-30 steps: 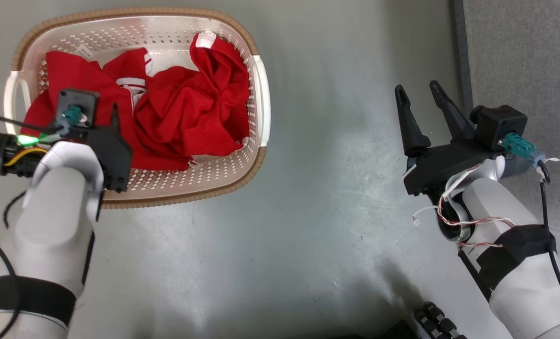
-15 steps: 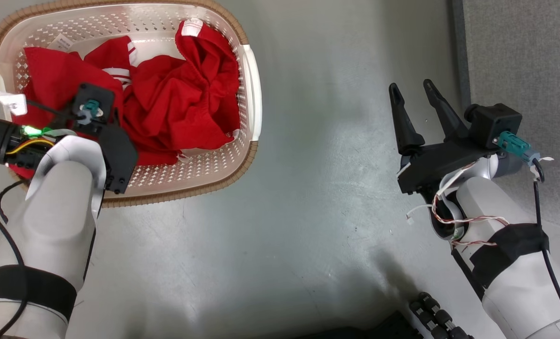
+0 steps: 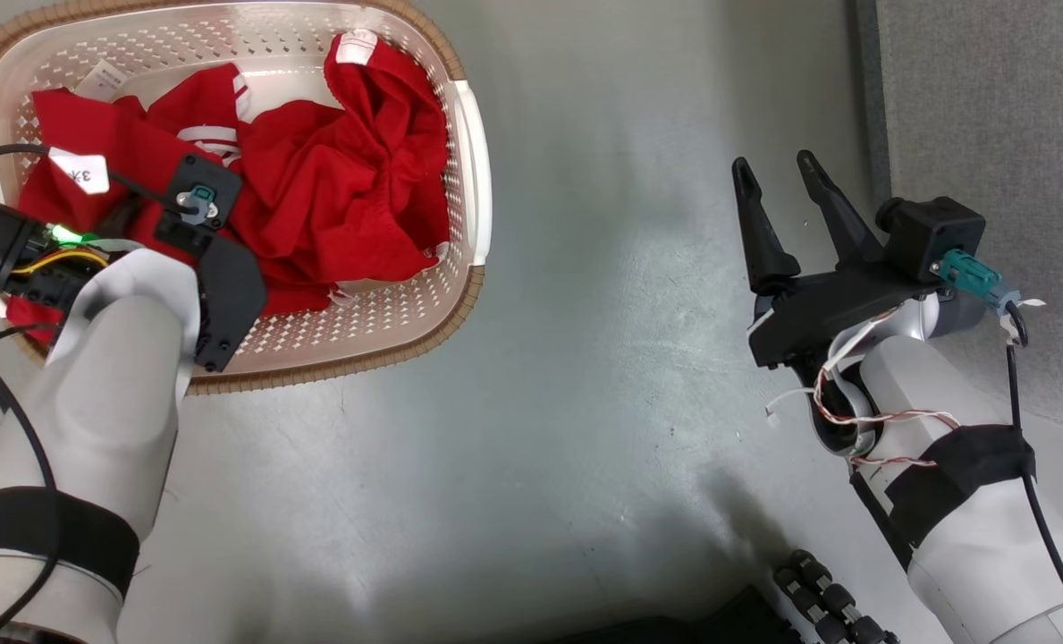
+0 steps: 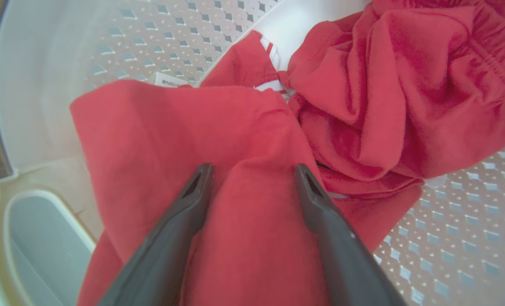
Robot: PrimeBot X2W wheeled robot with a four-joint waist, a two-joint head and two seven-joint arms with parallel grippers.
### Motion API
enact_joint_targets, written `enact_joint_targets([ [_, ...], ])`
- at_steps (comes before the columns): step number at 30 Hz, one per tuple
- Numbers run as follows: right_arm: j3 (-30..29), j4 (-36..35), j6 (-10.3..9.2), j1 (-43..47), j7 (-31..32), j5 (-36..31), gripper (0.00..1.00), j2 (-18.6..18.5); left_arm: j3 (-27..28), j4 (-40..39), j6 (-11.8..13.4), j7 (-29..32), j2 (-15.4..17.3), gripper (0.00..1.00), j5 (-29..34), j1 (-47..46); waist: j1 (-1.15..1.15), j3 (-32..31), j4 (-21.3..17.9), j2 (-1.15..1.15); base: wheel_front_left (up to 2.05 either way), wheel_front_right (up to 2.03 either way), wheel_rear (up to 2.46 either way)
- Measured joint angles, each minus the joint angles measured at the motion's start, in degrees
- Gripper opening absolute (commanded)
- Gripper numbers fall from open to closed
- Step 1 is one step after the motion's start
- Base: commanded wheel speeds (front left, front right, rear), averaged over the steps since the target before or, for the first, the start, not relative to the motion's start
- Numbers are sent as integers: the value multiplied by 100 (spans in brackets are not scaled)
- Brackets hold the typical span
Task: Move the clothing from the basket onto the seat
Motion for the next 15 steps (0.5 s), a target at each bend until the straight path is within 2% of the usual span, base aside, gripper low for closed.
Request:
enact_joint_targets([
  [1,-12,2,2,-1,0,0,100,1,-3,23,-15,29,14,78,0,-5,0,6,-3,0,0,0,0],
  [2,-25,3,9,-2,0,0,100,2,-2,54,-47,54,33,49,0,-16,0,11,-7,0,0,0,0],
  [3,-37,5,13,-5,0,0,100,3,1,82,-49,75,55,40,-1,-20,0,17,-11,0,0,0,0],
  [4,-54,8,24,-8,0,0,100,3,-1,105,-45,81,65,17,0,-20,0,22,-14,0,0,0,0],
  [5,-65,10,24,-12,0,0,100,5,-2,118,-42,101,63,0,0,-20,0,25,-16,0,0,0,0],
  [10,-115,14,24,-20,0,-8,100,25,32,133,-41,133,-93,0,-40,-18,0,24,-19,0,0,0,0],
  [15,-138,56,25,-19,0,-59,100,62,116,176,-67,42,-85,0,-172,-7,0,-37,-21,0,0,0,0],
])
